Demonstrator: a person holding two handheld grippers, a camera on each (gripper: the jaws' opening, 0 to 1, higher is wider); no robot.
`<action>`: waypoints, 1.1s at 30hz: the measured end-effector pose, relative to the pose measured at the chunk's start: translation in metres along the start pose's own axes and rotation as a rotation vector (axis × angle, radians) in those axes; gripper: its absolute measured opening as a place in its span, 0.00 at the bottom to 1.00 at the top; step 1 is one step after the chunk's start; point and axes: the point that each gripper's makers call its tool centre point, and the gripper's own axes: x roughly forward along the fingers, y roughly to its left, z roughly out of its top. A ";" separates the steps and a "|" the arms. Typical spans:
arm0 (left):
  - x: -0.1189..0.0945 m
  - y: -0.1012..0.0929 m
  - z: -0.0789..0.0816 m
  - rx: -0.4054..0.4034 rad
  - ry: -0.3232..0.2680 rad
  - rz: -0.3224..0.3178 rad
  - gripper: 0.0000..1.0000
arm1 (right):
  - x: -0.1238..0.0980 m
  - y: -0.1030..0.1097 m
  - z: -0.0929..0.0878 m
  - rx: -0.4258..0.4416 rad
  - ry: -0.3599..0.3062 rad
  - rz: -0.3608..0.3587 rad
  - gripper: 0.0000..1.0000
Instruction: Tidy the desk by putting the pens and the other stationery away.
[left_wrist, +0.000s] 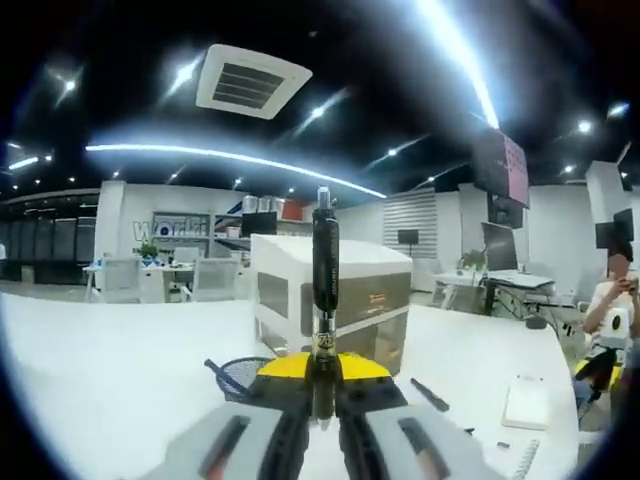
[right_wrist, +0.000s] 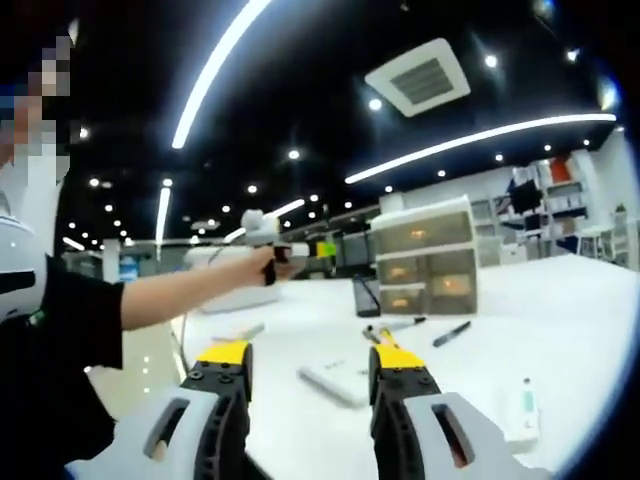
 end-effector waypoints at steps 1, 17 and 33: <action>0.003 0.001 0.001 0.001 0.000 0.011 0.09 | 0.000 0.000 0.000 -0.001 0.001 0.000 0.44; 0.042 0.033 -0.010 -0.029 0.009 0.115 0.09 | -0.005 0.007 -0.006 -0.005 0.009 -0.003 0.44; 0.069 0.062 -0.013 -0.042 0.011 0.263 0.09 | 0.002 0.008 -0.009 0.011 0.010 0.012 0.44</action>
